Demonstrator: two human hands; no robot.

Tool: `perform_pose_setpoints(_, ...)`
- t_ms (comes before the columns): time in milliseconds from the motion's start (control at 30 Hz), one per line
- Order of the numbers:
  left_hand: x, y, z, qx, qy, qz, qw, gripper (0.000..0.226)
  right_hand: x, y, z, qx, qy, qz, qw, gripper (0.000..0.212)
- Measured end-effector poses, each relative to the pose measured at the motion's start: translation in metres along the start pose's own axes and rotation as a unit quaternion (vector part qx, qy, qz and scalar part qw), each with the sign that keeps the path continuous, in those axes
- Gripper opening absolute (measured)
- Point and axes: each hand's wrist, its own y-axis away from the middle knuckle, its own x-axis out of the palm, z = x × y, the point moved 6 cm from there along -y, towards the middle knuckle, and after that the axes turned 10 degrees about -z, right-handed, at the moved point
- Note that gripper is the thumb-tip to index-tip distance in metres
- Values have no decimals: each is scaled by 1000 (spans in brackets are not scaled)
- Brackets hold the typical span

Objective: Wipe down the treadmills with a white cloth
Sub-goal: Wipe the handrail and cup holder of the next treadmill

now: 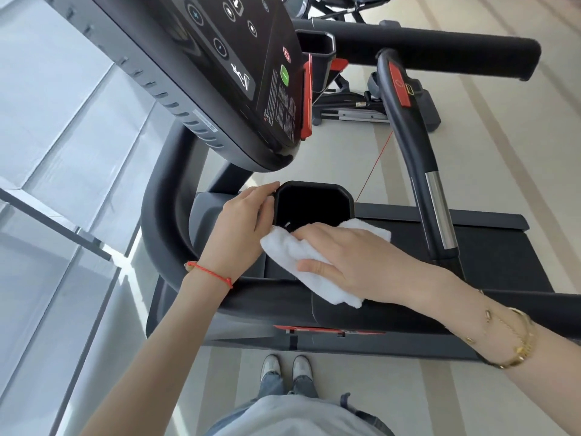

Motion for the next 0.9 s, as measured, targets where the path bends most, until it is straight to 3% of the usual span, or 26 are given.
perform_pose_setpoints(167, 1, 2, -3, 1, 9, 3, 1000, 35, -15, 25, -14, -62, 69, -58, 994, 40)
perform_pose_setpoints(267, 0, 1, -2, -4, 6, 3, 1000, 36, -10, 8, -2, -77, 107, -69, 989, 27)
perform_pose_setpoints(433, -1, 1, 0, -8, -2, -4, 1000, 34, 3, -13, 14, -72, 67, -82, 992, 25)
perform_pose_setpoints(567, 1, 3, -2, 1, -2, 11, 1000, 36, -10, 15, -11, -68, 80, -100, 989, 6)
perform_pose_setpoints(667, 1, 3, -2, 1, -6, 11, 1000, 36, -14, 33, -24, -92, 63, -91, 990, 25)
perform_pose_setpoints(733, 1, 3, -2, 5, -10, 10, 1000, 37, -19, 37, -32, -17, -47, -106, 993, 36)
perform_pose_setpoints(800, 1, 3, -3, 9, -16, 8, 1000, 37, -29, 31, -40, 60, -145, -172, 973, 36)
perform_pose_setpoints(900, 1, 3, -5, 11, -25, 6, 1000, 37, -40, 6, -47, 81, -117, -260, 955, 32)
